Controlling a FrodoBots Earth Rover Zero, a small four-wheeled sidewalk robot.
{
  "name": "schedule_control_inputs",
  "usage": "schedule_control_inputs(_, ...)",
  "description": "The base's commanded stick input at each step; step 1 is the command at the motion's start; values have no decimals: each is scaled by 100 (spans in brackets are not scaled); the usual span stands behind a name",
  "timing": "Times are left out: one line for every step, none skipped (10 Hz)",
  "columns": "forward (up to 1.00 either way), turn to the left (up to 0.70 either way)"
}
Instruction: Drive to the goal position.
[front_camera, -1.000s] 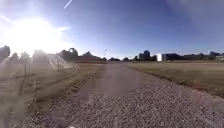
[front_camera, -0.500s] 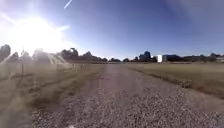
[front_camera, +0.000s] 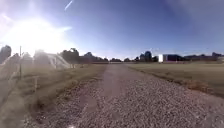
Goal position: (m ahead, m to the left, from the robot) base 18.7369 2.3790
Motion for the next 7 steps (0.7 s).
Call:
schedule_control_inputs(50, 0)
schedule_control_inputs(50, 0)
schedule_control_inputs(50, 0)
schedule_control_inputs(50, 0)
schedule_control_inputs(50, 0)
schedule_control_inputs(50, 0)
schedule_control_inputs(50, 0)
